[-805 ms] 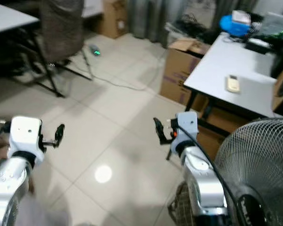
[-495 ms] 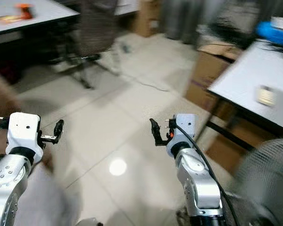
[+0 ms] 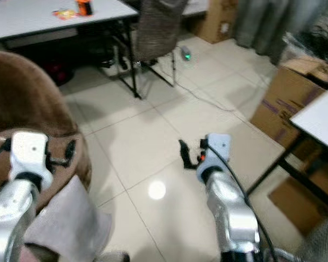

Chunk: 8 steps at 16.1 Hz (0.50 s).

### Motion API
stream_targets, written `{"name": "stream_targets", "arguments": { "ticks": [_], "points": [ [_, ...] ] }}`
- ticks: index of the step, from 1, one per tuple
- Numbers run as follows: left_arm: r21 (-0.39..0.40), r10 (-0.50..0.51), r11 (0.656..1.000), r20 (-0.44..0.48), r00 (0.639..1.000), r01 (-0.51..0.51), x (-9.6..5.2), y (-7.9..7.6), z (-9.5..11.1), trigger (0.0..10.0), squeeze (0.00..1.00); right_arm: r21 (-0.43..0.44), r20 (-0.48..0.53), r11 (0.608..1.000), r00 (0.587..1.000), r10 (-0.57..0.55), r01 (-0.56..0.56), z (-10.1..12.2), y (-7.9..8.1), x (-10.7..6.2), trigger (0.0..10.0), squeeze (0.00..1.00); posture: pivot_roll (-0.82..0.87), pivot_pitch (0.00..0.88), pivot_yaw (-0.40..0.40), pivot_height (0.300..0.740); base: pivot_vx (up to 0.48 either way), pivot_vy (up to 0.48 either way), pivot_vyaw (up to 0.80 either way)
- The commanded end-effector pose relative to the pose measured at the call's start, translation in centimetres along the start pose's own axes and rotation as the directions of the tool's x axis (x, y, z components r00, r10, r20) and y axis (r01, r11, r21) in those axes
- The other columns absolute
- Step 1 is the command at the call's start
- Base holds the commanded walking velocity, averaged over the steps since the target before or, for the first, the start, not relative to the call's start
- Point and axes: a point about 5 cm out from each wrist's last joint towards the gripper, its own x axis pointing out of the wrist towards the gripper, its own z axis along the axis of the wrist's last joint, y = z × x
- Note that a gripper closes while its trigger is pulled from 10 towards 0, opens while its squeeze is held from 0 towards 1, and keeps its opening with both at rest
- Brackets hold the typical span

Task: Move the pillow to the sofa from floor

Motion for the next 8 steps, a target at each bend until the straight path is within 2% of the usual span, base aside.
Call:
{"name": "stream_targets", "arguments": {
  "ticks": [1,2,4,5,6,7,8],
  "points": [
    [0.006,0.032,0.999,-0.006,0.999,-0.032,0.0,0.3,0.0,10.0,0.0,0.0,0.018,1.0,1.0,-0.014,0.014,0.8,-0.4,0.0,10.0,1.0,-0.06,0.0,-0.018,0.74,0.0,0.0,0.8],
    [-0.023,0.033,0.999,-0.003,0.999,-0.033,-0.1,0.4,0.0,10.0,0.0,0.002,0.015,1.0,1.0,-0.013,0.013,0.8,-0.4,0.1,10.0,1.0,-0.06,0.0,-0.023,0.74,0.0,0.0,0.8],
    [-0.026,0.026,0.999,0.009,1.0,-0.026,-0.1,0.4,0.2,10.0,0.0,-0.008,0.023,1.0,1.0,-0.014,0.015,1.0,-0.4,0.2,10.0,1.0,-0.05,0.0,-0.027,0.74,0.0,0.0,0.8],
    [-0.011,0.017,1.0,0.028,0.999,-0.017,-0.2,0.3,0.4,10.0,0.0,-0.217,0.126,0.97,0.988,-0.085,0.111,2.1,-0.9,0.4,10.0,1.0,-0.05,0.0,-0.034,0.74,0.0,0.0,0.8],
    [0.004,0.012,1.0,0.054,0.998,-0.013,-0.2,0.1,0.6,10.0,0.0,-0.179,0.15,0.982,0.988,-0.024,0.052,2.2,-0.6,0.6,10.0,1.0,-0.04,0.0,-0.04,0.74,0.0,0.0,0.8],
    [0.007,0.01,1.0,0.064,0.998,-0.011,-0.2,0.1,0.7,10.0,0.0,-0.137,0.156,0.99,0.988,-0.009,0.031,2.2,-0.5,0.6,10.0,1.0,-0.04,0.0,-0.04,0.74,0.0,0.0,0.8],
    [0.009,0.007,1.0,0.069,0.998,-0.008,-0.2,0.0,0.8,10.0,0.0,-0.149,0.133,0.989,0.991,0.003,0.017,2.0,-0.6,0.7,10.0,1.0,-0.04,0.0,-0.044,0.74,0.0,0.0,0.8]
  ]
}}
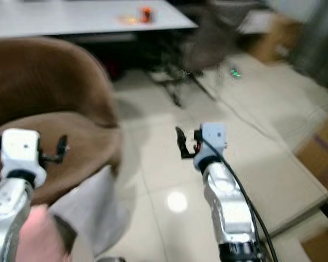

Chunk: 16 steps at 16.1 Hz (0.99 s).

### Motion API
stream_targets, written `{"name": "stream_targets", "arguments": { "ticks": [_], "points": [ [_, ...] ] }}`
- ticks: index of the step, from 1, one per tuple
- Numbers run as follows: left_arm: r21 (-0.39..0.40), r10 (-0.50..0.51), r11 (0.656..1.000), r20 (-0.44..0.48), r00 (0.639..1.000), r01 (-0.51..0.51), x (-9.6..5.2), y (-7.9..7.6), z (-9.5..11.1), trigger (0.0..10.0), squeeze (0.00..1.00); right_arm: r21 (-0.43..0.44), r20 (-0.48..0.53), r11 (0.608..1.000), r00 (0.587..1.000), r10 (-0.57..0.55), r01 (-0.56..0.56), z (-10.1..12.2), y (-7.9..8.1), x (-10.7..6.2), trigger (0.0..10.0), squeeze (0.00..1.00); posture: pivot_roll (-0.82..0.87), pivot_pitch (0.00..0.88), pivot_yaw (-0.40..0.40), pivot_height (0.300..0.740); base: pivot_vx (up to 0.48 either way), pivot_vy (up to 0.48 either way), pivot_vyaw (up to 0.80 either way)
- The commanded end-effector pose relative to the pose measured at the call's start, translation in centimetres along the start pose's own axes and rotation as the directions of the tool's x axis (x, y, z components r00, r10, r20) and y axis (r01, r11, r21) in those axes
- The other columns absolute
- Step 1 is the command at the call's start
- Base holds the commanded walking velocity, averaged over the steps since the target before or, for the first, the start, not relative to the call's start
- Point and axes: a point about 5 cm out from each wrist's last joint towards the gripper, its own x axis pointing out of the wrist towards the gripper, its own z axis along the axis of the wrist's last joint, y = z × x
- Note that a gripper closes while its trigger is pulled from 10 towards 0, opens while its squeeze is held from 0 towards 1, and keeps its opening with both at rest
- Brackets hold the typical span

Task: Move the pillow to the sofa from floor

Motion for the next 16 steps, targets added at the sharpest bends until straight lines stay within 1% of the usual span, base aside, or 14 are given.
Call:
{"name": "stream_targets", "arguments": {
  "ticks": [1,2,3,4,5,7,8,9,10,11,12,13,15,16],
  "points": [
    [0.007,-0.006,1.0,0.01,1.0,0.006,-0.1,-0.1,0.2,10.0,0.0,0.008,-0.016,1.0,1.0,-0.009,0.009,-0.3,-0.5,-0.1,10.0,1.0,-0.04,0.0,-0.044,0.74,0.0,0.0,0.8],
    [-0.003,0.016,1.0,0.009,1.0,-0.016,-0.1,0.2,0.1,10.0,0.0,-0.096,-0.027,0.994,0.998,-0.06,0.057,-0.2,-0.8,-0.1,10.0,1.0,-0.04,0.0,-0.045,0.74,0.0,0.0,0.8],
    [-0.016,0.017,1.0,-0.009,1.0,-0.017,0.0,0.4,-0.1,10.0,0.0,-0.108,-0.029,0.991,0.997,-0.078,0.074,-0.2,-0.8,0.0,10.0,1.0,-0.04,0.0,-0.043,0.74,0.0,0.0,0.8],
    [-0.036,0.003,0.999,-0.019,1.0,-0.004,0.0,0.4,-0.3,10.0,0.0,-0.081,-0.031,0.996,0.998,-0.05,0.048,-0.2,-0.5,-0.1,10.0,1.0,-0.04,0.0,-0.04,0.74,0.0,0.0,0.8],
    [-0.045,-0.009,0.999,-0.019,1.0,0.008,-0.1,0.2,-0.3,10.0,0.0,-0.075,-0.022,0.996,0.998,-0.052,0.05,-0.3,-0.5,-0.2,10.0,1.0,-0.05,0.0,-0.037,0.74,0.0,0.0,0.8],
    [-0.044,-0.024,0.999,-0.013,1.0,0.024,-0.1,0.0,-0.3,10.0,0.0,-0.066,-0.015,0.997,0.999,-0.045,0.044,-0.5,-0.5,-0.3,10.0,1.0,-0.05,0.0,-0.035,0.74,0.122,0.0,0.8],
    [-0.04,-0.035,0.999,-0.012,0.999,0.035,-0.1,-0.2,-0.2,10.0,0.0,-0.073,-0.021,0.995,0.997,-0.07,0.068,-0.7,-0.7,-0.2,10.0,1.0,-0.05,0.0,-0.03,0.74,0.266,0.0,0.0],
    [-0.04,-0.041,0.998,-0.016,0.999,0.04,-0.1,-0.2,-0.3,10.0,0.0,-0.098,0.0,0.99,0.994,-0.106,0.105,-0.6,-0.9,-0.2,10.0,1.0,-0.05,0.0,-0.026,0.74,0.27,0.0,0.0],
    [-0.039,-0.047,0.998,-0.018,0.999,0.046,-0.1,-0.2,-0.3,10.0,0.0,-0.128,-0.014,0.983,0.991,-0.137,0.134,-0.8,-1.0,-0.2,10.0,1.0,-0.05,0.0,-0.024,0.74,0.27,0.0,0.0],
    [-0.035,-0.052,0.998,-0.018,0.998,0.051,0.0,-0.2,-0.3,10.0,0.0,-0.162,-0.052,0.971,0.982,-0.183,0.173,-1.1,-1.2,-0.2,10.0,1.0,-0.05,0.0,-0.024,0.74,0.274,0.0,0.0],
    [-0.03,-0.054,0.998,-0.018,0.998,0.054,0.0,-0.2,-0.2,10.0,0.0,-0.226,-0.035,0.955,0.978,-0.206,0.193,-1.0,-1.3,-0.1,10.0,0.64,-0.05,0.0,-0.025,0.74,0.274,0.0,0.0],
    [-0.03,-0.056,0.998,-0.017,0.998,0.055,0.0,-0.2,-0.2,10.0,0.0,-0.212,-0.031,0.966,0.987,-0.157,0.147,-1.0,-0.9,-0.1,10.0,0.0,-0.05,0.0,-0.028,0.74,0.274,0.0,0.0],
    [-0.032,-0.06,0.998,-0.017,0.998,0.059,-0.1,-0.2,-0.3,10.0,0.0,-0.193,-0.038,0.978,0.995,-0.093,0.084,-1.1,-0.4,-0.2,10.0,0.0,-0.05,0.0,-0.032,0.74,0.272,0.0,0.0],
    [-0.037,-0.071,0.997,-0.015,0.997,0.071,-0.2,-0.4,-0.3,10.0,0.0,-0.057,-0.08,0.998,0.996,-0.032,0.027,-1.4,-0.1,-0.4,10.0,0.0,-0.04,0.0,-0.039,0.74,0.274,0.0,0.0]
  ]
}}
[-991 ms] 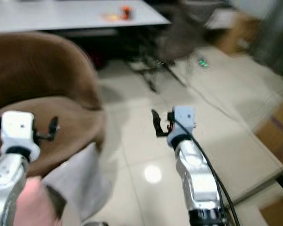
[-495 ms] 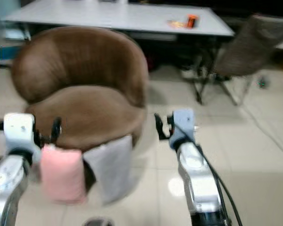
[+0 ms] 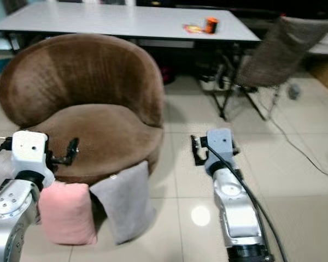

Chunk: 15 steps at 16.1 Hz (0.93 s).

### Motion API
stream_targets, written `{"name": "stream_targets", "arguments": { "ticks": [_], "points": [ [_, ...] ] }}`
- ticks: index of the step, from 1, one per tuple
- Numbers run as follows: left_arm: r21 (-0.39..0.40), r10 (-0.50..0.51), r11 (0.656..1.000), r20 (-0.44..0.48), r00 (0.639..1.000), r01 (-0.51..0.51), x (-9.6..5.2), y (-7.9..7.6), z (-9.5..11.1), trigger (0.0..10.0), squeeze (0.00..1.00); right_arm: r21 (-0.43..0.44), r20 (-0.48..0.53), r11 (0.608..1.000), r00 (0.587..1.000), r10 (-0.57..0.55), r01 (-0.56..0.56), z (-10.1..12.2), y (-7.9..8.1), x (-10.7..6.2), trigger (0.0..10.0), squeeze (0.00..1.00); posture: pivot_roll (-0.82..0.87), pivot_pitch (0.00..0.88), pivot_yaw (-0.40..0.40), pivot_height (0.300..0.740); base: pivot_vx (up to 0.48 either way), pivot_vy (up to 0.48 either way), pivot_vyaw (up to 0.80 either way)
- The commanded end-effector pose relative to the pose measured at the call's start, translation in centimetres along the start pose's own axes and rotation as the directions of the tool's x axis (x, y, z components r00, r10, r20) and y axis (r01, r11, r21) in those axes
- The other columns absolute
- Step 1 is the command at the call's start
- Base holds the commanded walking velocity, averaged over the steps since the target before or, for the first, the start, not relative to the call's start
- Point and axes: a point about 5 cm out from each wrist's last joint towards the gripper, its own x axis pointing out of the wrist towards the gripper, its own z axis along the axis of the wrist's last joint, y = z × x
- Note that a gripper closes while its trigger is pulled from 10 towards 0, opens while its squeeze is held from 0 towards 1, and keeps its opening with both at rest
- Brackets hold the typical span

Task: Move the pillow to the sofa from floor

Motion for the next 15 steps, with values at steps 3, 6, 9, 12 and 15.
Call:
{"name": "stream_targets", "arguments": {
  "ticks": [3,6,9,12,15],
  "points": [
    [-0.001,-0.012,1.0,0.006,1.0,0.012,-0.4,-0.1,0.1,10.0,0.0,0.101,-0.022,0.994,0.999,0.036,-0.033,0.4,0.4,0.0,10.0,0.0,-0.03,0.0,-0.05,0.74,0.3,0.0,0.0],
    [0.002,-0.013,1.0,0.007,1.0,0.013,-0.4,-0.1,0.1,10.0,0.0,0.112,-0.023,0.993,0.999,0.04,-0.037,0.6,0.3,0.2,10.0,0.0,-0.03,0.0,-0.051,0.74,0.299,0.0,0.47],
    [0.003,-0.017,1.0,0.011,1.0,0.017,-0.3,-0.1,0.2,10.0,0.0,0.169,-0.023,0.985,0.999,0.041,-0.037,0.8,0.2,0.1,10.0,0.0,-0.04,0.0,-0.049,0.74,0.295,0.0,0.53],
    [0.006,-0.024,1.0,0.012,1.0,0.024,-0.2,-0.2,0.2,10.0,0.0,0.15,-0.027,0.988,0.999,0.039,-0.035,0.9,0.1,0.2,10.0,0.0,-0.04,0.0,-0.045,0.74,0.282,0.0,0.0],
    [0.008,-0.021,1.0,0.014,1.0,0.021,-0.1,-0.1,0.2,10.0,0.0,0.115,0.001,0.992,0.999,0.05,-0.05,1.3,0.3,0.3,10.0,0.0,-0.04,0.0,-0.046,0.74,0.27,0.0,0.0]
  ]
}}
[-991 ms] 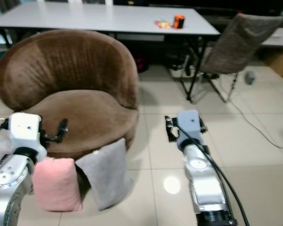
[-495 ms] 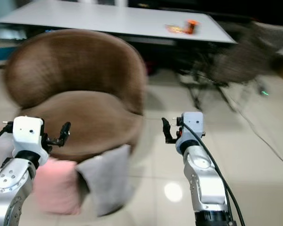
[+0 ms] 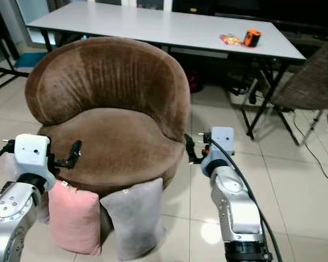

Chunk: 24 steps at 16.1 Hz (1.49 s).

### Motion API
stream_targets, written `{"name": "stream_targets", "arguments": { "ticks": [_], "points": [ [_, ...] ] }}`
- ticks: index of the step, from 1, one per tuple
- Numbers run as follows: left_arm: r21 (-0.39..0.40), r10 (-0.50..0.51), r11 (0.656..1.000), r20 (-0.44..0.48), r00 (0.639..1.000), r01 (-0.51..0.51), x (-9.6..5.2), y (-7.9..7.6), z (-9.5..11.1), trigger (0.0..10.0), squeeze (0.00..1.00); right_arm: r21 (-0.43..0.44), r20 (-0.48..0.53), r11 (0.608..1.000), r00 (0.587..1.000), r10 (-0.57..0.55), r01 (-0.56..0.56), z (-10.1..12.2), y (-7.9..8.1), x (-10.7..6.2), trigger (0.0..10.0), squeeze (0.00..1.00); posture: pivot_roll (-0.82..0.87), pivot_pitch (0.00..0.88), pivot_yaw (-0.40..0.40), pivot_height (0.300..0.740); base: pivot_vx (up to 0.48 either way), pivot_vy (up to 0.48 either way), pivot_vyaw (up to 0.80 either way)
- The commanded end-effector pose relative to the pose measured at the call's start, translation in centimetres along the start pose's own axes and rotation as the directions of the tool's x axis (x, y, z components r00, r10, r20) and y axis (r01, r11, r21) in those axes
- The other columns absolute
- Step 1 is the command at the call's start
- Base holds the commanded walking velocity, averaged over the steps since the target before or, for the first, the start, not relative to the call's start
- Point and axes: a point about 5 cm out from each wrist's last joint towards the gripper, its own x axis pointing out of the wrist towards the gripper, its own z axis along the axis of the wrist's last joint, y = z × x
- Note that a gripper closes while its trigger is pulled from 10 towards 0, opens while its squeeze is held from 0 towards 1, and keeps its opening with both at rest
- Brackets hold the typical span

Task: Move the pillow to the sofa from floor

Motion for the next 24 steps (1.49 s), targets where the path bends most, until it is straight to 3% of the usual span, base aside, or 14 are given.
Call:
{"name": "stream_targets", "arguments": {
  "ticks": [1,4,9,16,24],
  "points": [
    [0.013,0.015,1.0,0.012,1.0,-0.015,0.1,0.5,0.3,10.0,0.0,-0.008,0.022,1.0,0.999,0.03,-0.029,0.6,0.8,0.2,10.0,0.0,-0.04,0.0,-0.048,0.74,0.266,0.0,0.0],
    [0.027,0.015,1.0,0.013,1.0,-0.016,0.1,0.6,0.3,10.0,0.0,0.03,0.018,0.998,0.998,0.057,-0.058,0.7,0.8,0.7,10.0,0.0,-0.03,0.0,-0.058,0.74,0.0,0.0,0.0],
    [0.025,0.013,1.0,0.018,1.0,-0.013,0.1,0.6,0.4,10.0,0.0,-0.001,0.039,0.997,0.996,0.08,-0.08,1.0,1.2,0.8,10.0,0.0,-0.03,0.0,-0.061,0.74,0.103,0.0,0.48],
    [0.023,0.01,1.0,0.019,1.0,-0.01,0.4,0.8,0.4,10.0,0.0,0.056,0.045,0.998,0.998,-0.045,0.042,0.7,0.0,0.8,10.0,0.0,-0.05,0.0,-0.038,0.74,0.287,0.0,0.17],
    [0.029,-0.004,1.0,0.018,1.0,0.004,0.6,0.4,0.3,10.0,0.0,0.005,0.068,0.998,0.996,-0.062,0.061,0.9,-0.4,0.9,10.0,0.0,-0.06,0.0,-0.035,0.74,0.214,0.0,0.0]
  ]
}}
